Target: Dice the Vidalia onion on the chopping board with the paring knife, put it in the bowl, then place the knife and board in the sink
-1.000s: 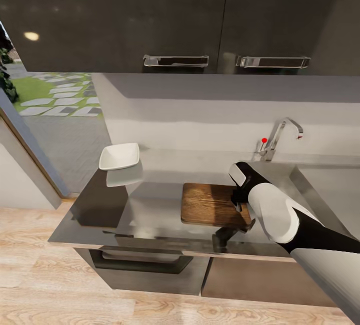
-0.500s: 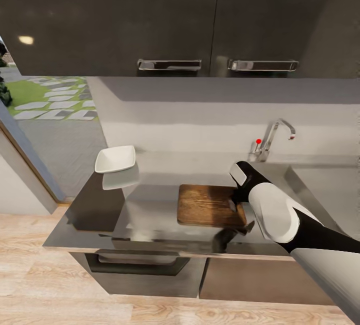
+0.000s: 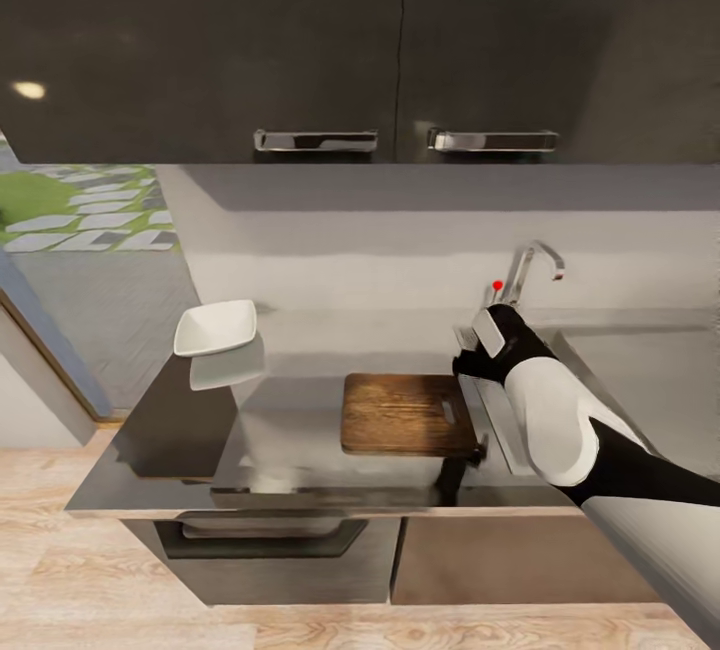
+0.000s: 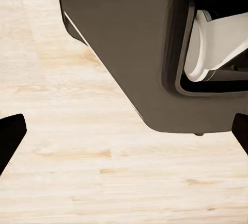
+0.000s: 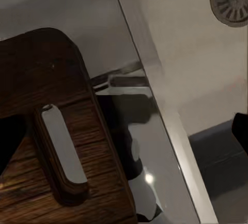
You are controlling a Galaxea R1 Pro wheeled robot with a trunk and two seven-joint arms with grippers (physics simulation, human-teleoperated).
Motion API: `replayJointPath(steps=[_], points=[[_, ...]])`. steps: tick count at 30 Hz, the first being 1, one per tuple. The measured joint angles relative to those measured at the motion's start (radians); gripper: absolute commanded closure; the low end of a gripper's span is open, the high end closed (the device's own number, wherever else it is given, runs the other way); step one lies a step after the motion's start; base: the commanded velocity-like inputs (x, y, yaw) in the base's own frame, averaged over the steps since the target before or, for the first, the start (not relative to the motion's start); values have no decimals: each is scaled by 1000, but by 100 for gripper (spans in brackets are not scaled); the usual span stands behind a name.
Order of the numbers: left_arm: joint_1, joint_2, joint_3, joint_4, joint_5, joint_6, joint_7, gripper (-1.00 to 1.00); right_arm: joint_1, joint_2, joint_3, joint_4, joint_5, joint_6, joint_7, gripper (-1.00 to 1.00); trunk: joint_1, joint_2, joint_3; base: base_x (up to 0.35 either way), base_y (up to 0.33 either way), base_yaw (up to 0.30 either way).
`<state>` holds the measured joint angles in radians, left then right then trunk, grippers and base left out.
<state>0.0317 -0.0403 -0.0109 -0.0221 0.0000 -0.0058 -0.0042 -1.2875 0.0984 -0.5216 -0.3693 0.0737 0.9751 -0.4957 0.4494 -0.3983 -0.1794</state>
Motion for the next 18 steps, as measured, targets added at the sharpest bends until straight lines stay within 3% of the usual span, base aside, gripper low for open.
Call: replayJointPath(steps=[5, 10, 11, 12, 13, 15, 16, 18], points=[[0, 13, 1, -1, 0, -20, 0, -100, 1, 0, 39, -41, 1, -21, 162, -100, 0, 0, 7, 0, 0, -107], [0, 27, 4, -1, 1, -47, 1, -100, 20, 0, 95, -55, 8, -161, 329, -100, 0, 0, 14, 0, 0, -61], [0, 32, 5, -3, 1, -52, 1, -100, 60, 0, 147, -57, 16, -289, 420, -100, 0, 0, 14, 0, 0, -12], [0, 34, 6, -6, 1, -53, 1, -100, 91, 0, 185, -58, 25, -368, 471, -100, 0, 0, 15, 0, 0, -10], [0, 35, 6, -9, 1, -54, 1, -100, 106, 0, 206, -58, 30, -412, 497, -100, 0, 0, 15, 0, 0, -6], [0, 36, 6, -29, 1, -55, 2, -100, 150, 0, 300, -58, 52, -583, 574, -100, 0, 0, 15, 0, 0, -3], [0, 36, 7, -53, 1, -55, 2, -100, 186, 0, 377, -58, 64, -745, 623, -100, 0, 0, 15, 0, 0, 0], [0, 35, 8, -65, 1, -56, 3, -100, 211, 0, 398, -58, 68, -810, 637, -100, 0, 0, 15, 0, 0, 0]])
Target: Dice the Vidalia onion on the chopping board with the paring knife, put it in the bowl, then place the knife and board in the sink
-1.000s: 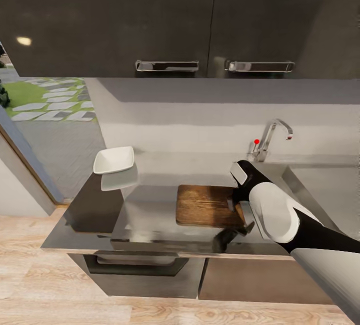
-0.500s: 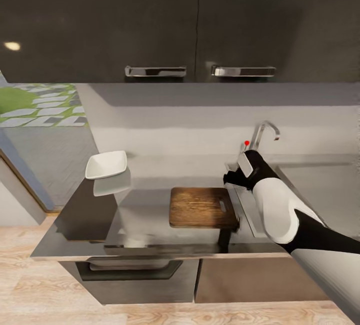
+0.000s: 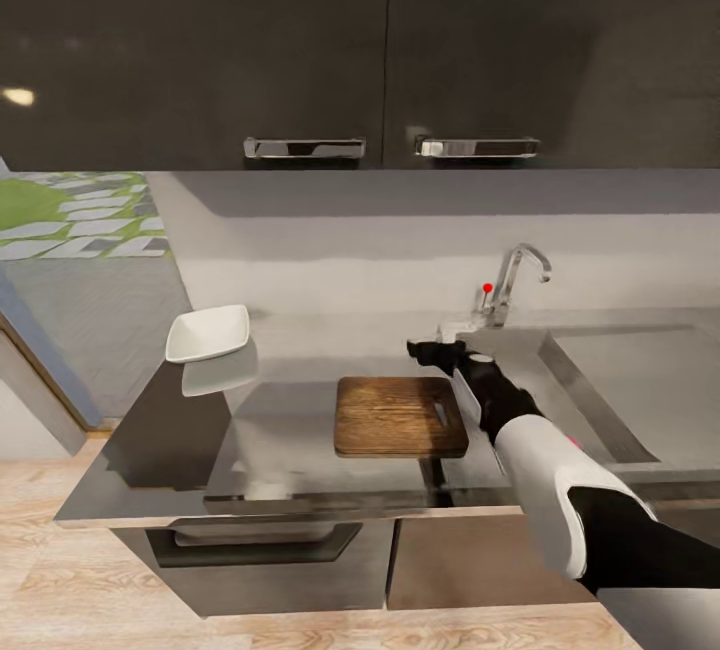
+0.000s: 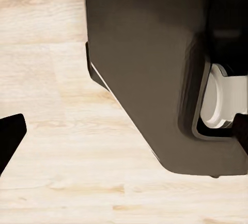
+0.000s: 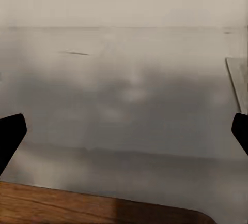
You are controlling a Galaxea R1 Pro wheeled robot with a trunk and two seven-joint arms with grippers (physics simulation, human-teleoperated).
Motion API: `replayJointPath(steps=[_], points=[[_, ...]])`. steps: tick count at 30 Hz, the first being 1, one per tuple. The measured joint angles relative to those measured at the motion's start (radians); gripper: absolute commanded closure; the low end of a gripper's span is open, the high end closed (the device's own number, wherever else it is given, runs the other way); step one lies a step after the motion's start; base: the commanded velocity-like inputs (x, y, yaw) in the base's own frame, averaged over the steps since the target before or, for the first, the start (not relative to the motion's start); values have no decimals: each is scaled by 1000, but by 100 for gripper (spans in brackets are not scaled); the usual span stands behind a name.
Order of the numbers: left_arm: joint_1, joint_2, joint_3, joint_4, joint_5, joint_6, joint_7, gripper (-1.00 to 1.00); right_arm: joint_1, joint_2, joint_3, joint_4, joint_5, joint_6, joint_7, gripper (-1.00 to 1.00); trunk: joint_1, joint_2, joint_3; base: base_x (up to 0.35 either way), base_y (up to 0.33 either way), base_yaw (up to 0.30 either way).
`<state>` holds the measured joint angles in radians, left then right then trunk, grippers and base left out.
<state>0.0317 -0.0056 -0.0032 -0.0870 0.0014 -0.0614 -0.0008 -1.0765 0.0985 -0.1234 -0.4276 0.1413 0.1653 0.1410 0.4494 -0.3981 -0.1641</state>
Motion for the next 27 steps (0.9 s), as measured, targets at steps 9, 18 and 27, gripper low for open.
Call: replayJointPath(steps=[9, 18, 27], points=[[0, 24, 15, -126, 5, 0, 1, -100, 82, 0, 22, -25, 5, -299, 90, -100, 0, 0, 0, 0, 71, 0], [0, 31, 72, -141, 6, -14, 1, -100, 85, 0, 22, -116, 5, -181, 96, -100, 0, 0, 0, 0, 195, 0], [0, 29, 89, -141, 6, -47, 1, -100, 85, -1, 24, -213, 3, -37, 94, -100, 0, 0, 1, 0, 57, 0]])
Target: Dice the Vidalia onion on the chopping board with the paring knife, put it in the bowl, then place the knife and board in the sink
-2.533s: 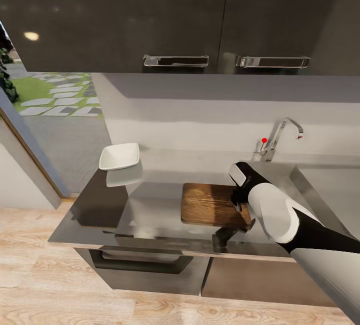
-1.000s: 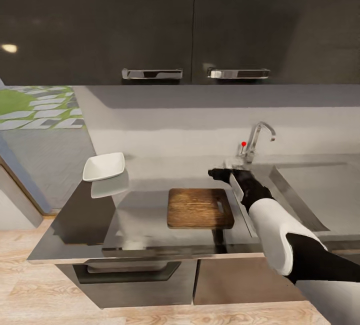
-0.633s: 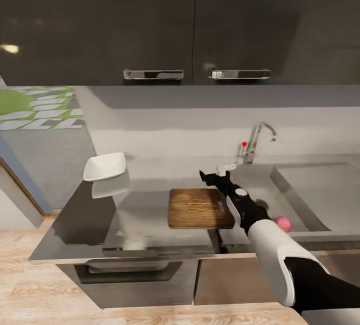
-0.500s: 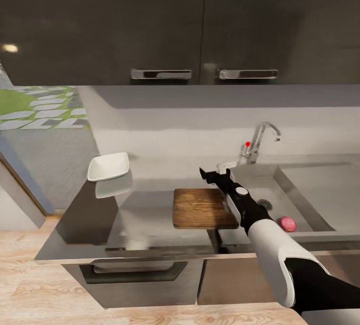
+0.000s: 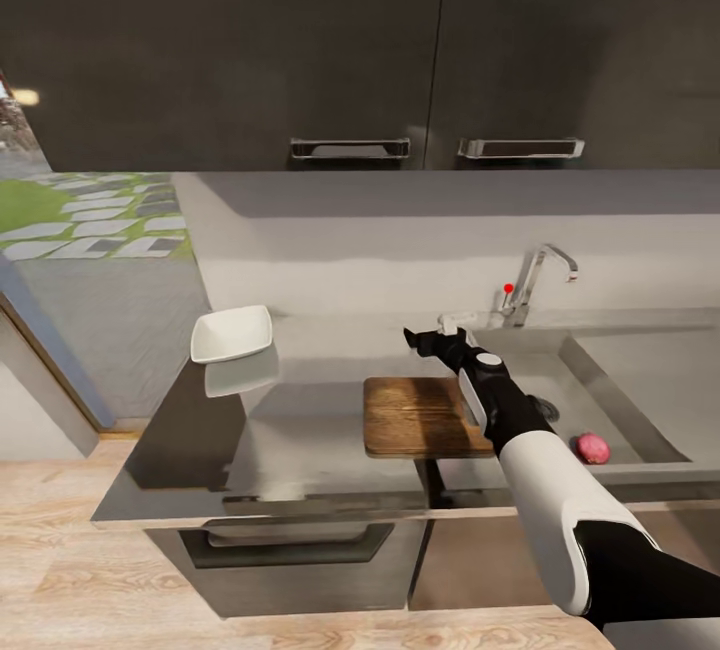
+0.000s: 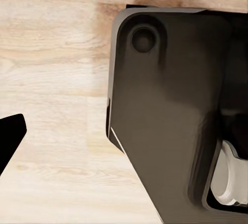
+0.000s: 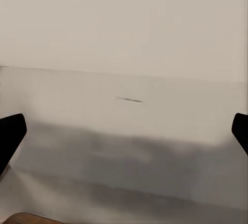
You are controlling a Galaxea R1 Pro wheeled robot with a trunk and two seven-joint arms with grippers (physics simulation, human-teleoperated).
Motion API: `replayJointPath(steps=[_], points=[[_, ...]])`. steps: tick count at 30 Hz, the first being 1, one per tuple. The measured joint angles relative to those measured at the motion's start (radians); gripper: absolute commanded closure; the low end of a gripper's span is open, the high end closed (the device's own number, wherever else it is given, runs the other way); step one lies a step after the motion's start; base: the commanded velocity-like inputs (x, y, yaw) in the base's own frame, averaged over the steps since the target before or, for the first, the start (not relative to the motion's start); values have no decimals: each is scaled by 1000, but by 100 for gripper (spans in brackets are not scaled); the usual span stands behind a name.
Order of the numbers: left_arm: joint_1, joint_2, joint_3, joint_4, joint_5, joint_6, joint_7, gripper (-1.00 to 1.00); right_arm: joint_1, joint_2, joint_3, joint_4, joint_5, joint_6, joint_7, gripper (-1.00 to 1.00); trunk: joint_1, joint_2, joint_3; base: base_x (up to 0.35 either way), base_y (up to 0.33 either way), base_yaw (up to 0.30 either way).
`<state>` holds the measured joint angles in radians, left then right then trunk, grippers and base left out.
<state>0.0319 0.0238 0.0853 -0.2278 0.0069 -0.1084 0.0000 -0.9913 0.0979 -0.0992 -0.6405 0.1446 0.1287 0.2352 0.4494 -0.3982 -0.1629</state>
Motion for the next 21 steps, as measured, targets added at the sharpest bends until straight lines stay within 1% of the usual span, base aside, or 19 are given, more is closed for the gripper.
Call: replayJointPath(steps=[4, 9, 10, 11, 12, 13, 14, 16, 17, 18, 19, 20, 21], points=[[0, 1, 1, 0, 0, -1, 0, -100, 0, 0, 0, -4, 0, 2, 1, -100, 0, 0, 5, 0, 2, 0], [0, 1, 2, -1, 0, -1, 0, -100, 1, 0, 1, -45, 0, 18, 1, -100, 0, 0, 13, 0, 0, 0], [0, 1, 1, 0, 0, -1, 0, -100, 1, 0, 0, -60, 0, 60, 1, -100, 0, 0, 14, 0, 0, 0], [0, 1, 1, 0, 0, -1, 0, -100, 1, 0, 0, -67, 0, 83, 1, -100, 0, 0, 16, 0, 0, 0], [0, 1, 1, 0, 0, -1, 0, -100, 1, 0, -1, -85, 0, 136, 1, -100, 0, 0, 17, 0, 0, 0], [0, 1, 1, 0, 0, -1, 0, -100, 1, 0, -1, -95, 0, 166, 1, -100, 0, 0, 19, 0, 0, 0], [0, 1, 0, -1, 0, -2, -1, -100, 1, 0, -2, -113, 0, 223, 1, -100, 0, 0, 20, 0, 0, 0], [0, 3, 0, -4, 0, -3, 0, -100, 1, 0, -2, -128, 0, 274, 1, -100, 0, 0, 21, 0, 0, 0], [0, 23, 2, -31, 0, -7, -1, -100, 1, 0, -2, -144, 0, 335, 1, -100, 0, 0, 22, 0, 0, 0], [0, 33, 2, -44, 0, -7, -1, -100, 1, 0, -2, -147, 0, 346, 0, -100, 0, 0, 22, 0, 0, 0], [0, 59, 7, -67, 0, -6, -2, -100, 1, 0, -2, -150, 0, 359, 0, -100, 0, 0, 22, 0, 0, 0], [0, 108, 34, -105, 2, -2, -9, -100, 1, 0, -3, -153, 0, 372, 0, -100, 0, 0, 22, 0, 0, 0], [0, 141, 60, -122, 2, 2, -15, -100, 1, 0, -3, -154, 0, 375, 0, -100, 0, 0, 22, 0, 0, 0]])
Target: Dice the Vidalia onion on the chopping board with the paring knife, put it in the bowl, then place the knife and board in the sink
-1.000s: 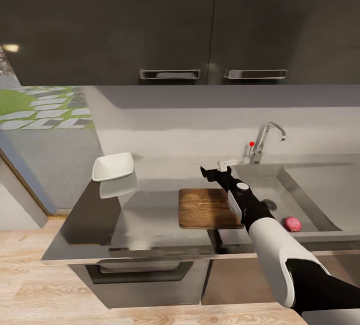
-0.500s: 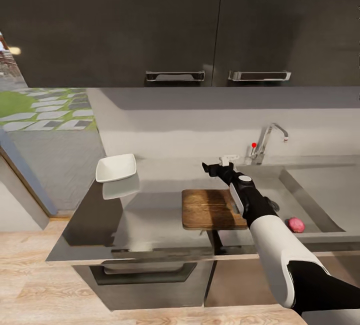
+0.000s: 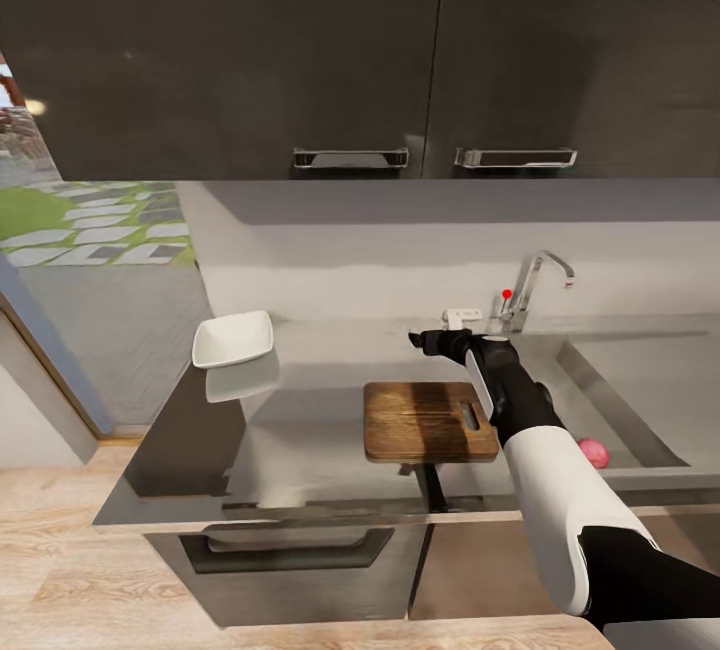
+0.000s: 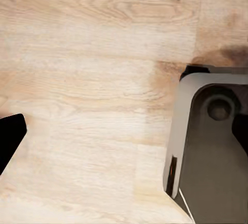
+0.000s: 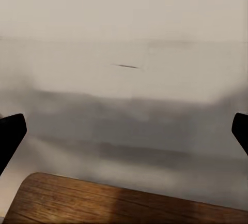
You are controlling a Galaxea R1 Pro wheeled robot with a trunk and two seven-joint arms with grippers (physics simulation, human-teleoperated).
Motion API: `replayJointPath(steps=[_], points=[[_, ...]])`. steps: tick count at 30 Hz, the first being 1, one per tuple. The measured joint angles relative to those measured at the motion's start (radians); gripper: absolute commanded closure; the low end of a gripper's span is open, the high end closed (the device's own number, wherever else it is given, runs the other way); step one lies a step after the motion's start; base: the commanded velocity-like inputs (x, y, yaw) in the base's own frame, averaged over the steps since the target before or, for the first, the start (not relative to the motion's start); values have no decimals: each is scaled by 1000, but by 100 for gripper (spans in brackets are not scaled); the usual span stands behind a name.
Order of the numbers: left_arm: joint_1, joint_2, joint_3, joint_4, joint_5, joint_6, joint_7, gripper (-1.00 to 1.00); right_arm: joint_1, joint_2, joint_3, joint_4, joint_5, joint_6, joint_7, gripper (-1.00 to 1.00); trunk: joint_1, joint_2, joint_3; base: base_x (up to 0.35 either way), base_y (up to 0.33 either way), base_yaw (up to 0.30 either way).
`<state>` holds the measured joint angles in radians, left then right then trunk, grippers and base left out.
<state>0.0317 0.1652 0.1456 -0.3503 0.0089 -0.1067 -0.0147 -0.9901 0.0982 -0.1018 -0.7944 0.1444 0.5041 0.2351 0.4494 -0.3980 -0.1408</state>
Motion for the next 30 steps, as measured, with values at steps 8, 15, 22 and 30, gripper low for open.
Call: replayJointPath(steps=[8, 15, 22, 30], points=[[0, 24, 278, -303, 18, 235, -11, -100, 0, 0, 1, 0, 0, 5, 0, -100, 0, 0, 0, 0, 0, 0], [0, 20, 298, -477, 20, 345, -14, -100, 0, 0, 1, 0, 1, 6, 0, -100, 0, 0, 0, 0, 0, 0], [0, 11, 297, -503, 21, 364, -13, -100, 0, 0, 0, 0, 2, 6, 0, -100, 0, 0, 0, 0, 0, 21], [0, -35, 299, -507, 18, 392, -8, -100, 0, 0, 0, 0, 2, 6, 0, -100, 0, 0, -1, 0, 0, 199]])
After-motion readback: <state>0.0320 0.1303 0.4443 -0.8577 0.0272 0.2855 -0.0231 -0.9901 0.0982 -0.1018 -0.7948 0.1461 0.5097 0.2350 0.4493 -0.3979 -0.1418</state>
